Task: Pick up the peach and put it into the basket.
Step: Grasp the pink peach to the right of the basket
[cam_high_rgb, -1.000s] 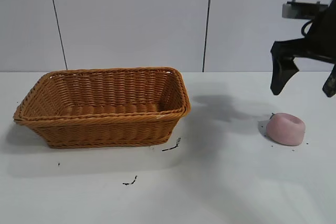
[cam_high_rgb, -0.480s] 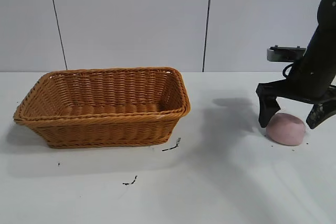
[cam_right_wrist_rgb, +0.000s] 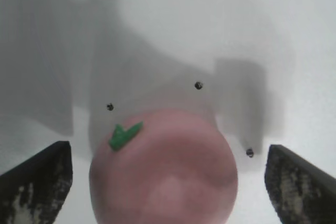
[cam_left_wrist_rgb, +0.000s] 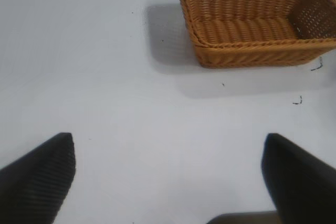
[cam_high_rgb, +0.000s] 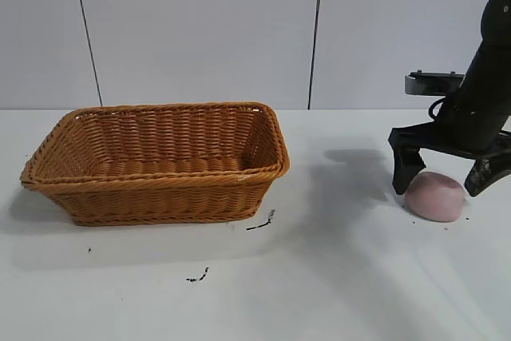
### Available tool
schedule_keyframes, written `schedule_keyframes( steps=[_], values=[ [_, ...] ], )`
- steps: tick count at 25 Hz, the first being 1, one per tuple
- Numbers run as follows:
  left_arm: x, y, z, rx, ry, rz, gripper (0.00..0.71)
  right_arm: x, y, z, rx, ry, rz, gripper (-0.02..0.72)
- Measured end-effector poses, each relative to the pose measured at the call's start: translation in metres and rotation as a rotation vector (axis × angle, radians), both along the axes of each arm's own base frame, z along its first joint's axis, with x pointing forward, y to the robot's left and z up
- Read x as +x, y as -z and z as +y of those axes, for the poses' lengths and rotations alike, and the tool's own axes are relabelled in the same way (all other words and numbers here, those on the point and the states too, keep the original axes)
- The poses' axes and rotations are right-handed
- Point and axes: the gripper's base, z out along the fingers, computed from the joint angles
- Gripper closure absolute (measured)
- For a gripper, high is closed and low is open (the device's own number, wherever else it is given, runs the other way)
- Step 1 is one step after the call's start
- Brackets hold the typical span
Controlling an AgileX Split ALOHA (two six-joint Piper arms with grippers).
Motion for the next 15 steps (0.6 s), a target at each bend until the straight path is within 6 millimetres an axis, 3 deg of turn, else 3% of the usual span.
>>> schedule_keyframes(
  steps=[4, 6, 13, 15],
  values=[
    [0.0, 0.0, 0.0, 0.0, 0.0, 0.0, 0.017, -0.0004, 0.0001, 0.0001, 0.001, 0.0, 0.004, 0.093],
    [0.0, 0.0, 0.0, 0.0, 0.0, 0.0, 0.017, -0.0009, 0.0002, 0.0001, 0.001, 0.0, 0.01, 0.19],
    [0.0, 0.0, 0.0, 0.0, 0.0, 0.0, 0.017, -0.002, -0.0001, -0.0005, -0.007, -0.009, 0.027, 0.664],
    [0.0, 0.0, 0.0, 0.0, 0.0, 0.0, 0.017, -0.0003, -0.002, -0.0005, -0.008, -0.011, 0.023, 0.714]
  ],
)
